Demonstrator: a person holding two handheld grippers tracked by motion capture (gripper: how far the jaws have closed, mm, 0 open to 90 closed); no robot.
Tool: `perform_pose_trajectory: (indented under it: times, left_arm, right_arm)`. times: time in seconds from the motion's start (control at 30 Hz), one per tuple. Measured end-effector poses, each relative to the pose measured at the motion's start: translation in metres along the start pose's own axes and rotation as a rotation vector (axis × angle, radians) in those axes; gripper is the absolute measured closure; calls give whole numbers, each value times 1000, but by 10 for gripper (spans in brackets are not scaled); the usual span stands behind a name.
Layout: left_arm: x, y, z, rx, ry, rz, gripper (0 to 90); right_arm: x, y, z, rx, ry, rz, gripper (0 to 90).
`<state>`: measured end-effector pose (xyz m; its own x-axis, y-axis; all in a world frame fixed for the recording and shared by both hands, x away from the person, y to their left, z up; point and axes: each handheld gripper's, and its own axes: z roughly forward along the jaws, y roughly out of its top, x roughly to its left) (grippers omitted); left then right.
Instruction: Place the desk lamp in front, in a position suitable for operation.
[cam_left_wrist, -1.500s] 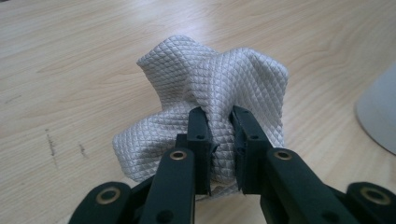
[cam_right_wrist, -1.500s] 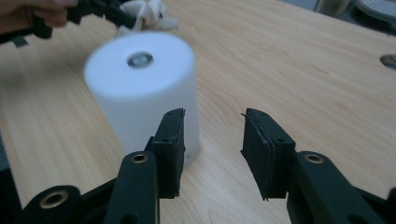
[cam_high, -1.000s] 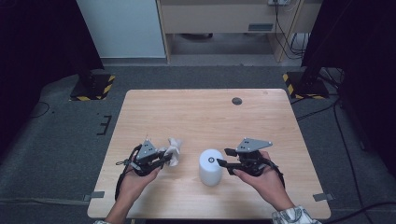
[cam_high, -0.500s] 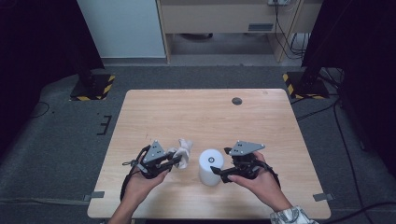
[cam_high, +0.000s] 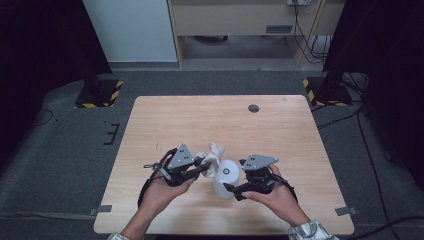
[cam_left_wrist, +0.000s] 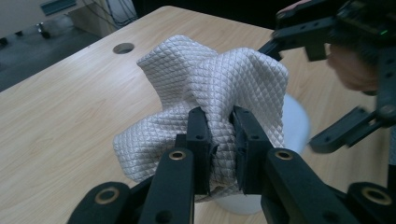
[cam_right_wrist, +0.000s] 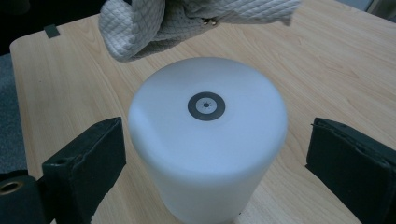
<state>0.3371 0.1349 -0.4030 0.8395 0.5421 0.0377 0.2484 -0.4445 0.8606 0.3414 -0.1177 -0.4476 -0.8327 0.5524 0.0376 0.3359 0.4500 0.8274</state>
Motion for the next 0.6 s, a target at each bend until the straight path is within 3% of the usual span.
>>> perform_pose_trajectory:
  times: [0.2,0.47,0.6]
  left_arm:
    - [-11,2,8,43,-31,28,778]
    - [-9,-6,14,65,-56,3,778]
    - [-12,-4,15,69,-94,-12,777]
  right_arm:
    - [1,-8,11,-8,12,-4,48]
    - [1,-14,20,-26,4,0,50]
    - [2,-14,23,-46,5,-2,66]
